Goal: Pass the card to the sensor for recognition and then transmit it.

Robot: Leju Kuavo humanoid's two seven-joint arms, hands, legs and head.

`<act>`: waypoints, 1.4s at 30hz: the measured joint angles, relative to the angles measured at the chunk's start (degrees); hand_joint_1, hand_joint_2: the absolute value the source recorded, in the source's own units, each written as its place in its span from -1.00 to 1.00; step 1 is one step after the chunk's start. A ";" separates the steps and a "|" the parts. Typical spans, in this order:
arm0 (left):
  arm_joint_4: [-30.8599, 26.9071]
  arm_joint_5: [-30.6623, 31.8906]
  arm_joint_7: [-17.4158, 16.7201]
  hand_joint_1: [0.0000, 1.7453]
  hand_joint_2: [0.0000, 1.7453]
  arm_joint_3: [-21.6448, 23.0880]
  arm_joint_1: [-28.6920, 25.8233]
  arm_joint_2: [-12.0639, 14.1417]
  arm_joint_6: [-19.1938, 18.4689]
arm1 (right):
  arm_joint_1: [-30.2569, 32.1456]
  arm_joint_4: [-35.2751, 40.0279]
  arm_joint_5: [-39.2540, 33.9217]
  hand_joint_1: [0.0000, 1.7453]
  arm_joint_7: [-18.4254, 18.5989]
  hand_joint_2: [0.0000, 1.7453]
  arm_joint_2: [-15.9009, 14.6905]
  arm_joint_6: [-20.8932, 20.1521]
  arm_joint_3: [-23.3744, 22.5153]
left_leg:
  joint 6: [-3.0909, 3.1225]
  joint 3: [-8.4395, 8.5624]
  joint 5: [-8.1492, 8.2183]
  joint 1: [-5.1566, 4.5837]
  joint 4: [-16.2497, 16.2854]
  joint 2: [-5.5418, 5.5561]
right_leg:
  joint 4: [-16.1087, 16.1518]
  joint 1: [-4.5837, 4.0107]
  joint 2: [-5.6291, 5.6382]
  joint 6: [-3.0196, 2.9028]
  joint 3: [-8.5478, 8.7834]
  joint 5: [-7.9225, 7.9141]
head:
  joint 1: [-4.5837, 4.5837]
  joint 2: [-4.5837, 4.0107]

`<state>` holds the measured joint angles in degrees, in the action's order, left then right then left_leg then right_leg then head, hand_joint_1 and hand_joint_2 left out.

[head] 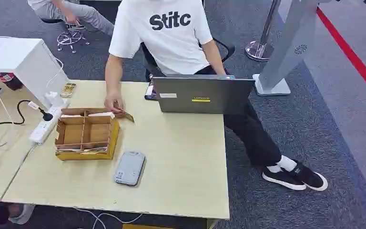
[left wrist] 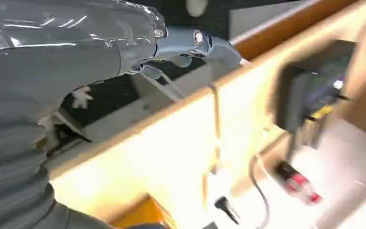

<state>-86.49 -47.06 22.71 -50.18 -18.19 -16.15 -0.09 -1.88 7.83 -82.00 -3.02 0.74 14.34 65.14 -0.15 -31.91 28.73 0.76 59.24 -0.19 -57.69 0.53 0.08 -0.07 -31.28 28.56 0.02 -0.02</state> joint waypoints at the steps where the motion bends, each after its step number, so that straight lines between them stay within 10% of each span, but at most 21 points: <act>1: -1.66 -0.26 0.99 -1.00 1.00 0.35 -0.54 -0.37 0.44 | -0.12 -0.11 -0.52 -1.00 0.31 1.00 0.03 0.15 0.60 | 0.00 0.00 0.00 0.00 0.00 0.00 | 0.00 0.00 0.00 0.00 0.00 0.00 | -0.02 0.00; 14: -17.88 13.82 6.16 -1.00 1.00 5.73 -2.20 -1.02 -0.11 | -1.08 -0.94 -3.53 -1.00 2.54 1.00 0.62 0.75 5.39 | -0.03 0.07 -0.02 0.01 0.01 0.00 | 0.00 0.00 0.01 -0.03 -0.06 -0.02 | -0.04 0.00; 42: -14.31 63.35 -2.71 -1.00 1.00 30.20 10.71 19.02 11.12 | -1.97 -1.38 -2.96 -1.00 4.13 1.00 0.59 -1.00 9.32 | -0.12 0.07 -0.13 0.02 0.01 -0.01 | -0.03 0.00 0.02 -0.11 -0.04 -0.09 | -0.02 -0.02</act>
<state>-100.81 16.29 20.00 -19.98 -7.49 2.87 11.04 -3.85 6.45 -84.96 1.12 1.33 13.33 74.47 -0.27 -31.84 28.60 0.79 59.25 -0.20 -57.72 0.53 0.10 -0.18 -31.31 28.46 0.00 -0.04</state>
